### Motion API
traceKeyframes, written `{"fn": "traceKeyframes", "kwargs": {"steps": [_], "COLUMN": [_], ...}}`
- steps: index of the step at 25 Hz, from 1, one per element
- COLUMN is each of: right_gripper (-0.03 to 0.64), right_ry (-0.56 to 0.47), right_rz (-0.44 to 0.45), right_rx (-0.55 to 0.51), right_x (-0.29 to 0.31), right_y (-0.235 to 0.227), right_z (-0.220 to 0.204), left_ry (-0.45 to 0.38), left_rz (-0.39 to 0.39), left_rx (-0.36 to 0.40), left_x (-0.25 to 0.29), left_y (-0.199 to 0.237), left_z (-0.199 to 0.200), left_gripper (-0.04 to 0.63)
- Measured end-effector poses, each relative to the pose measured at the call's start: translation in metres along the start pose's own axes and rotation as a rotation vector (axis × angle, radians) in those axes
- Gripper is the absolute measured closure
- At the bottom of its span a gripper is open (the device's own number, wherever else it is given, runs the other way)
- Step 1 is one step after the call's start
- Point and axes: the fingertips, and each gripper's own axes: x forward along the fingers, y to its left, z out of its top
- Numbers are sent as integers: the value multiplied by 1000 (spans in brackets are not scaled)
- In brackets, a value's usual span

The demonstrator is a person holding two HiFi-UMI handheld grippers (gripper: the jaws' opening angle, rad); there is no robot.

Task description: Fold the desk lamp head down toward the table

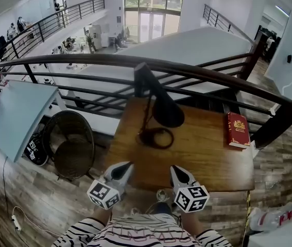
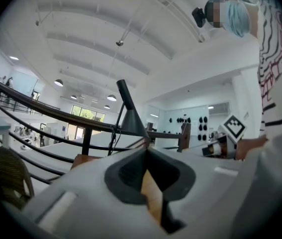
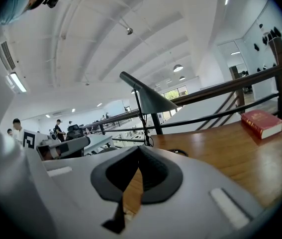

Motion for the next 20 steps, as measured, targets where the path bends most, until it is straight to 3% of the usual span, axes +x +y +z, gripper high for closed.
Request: {"fn": "traceKeyframes", "kwargs": {"steps": [20], "right_gripper": [615], "right_ry": [22], "right_rz": [36], "right_rx": [-46], "right_x": [4], "right_y": [11], "right_z": [0], "left_ry": [-13], "left_rz": [20], "left_rx": [11], "left_x": [-6], "left_y": [-7], "left_z": [2], "left_gripper": [594]}}
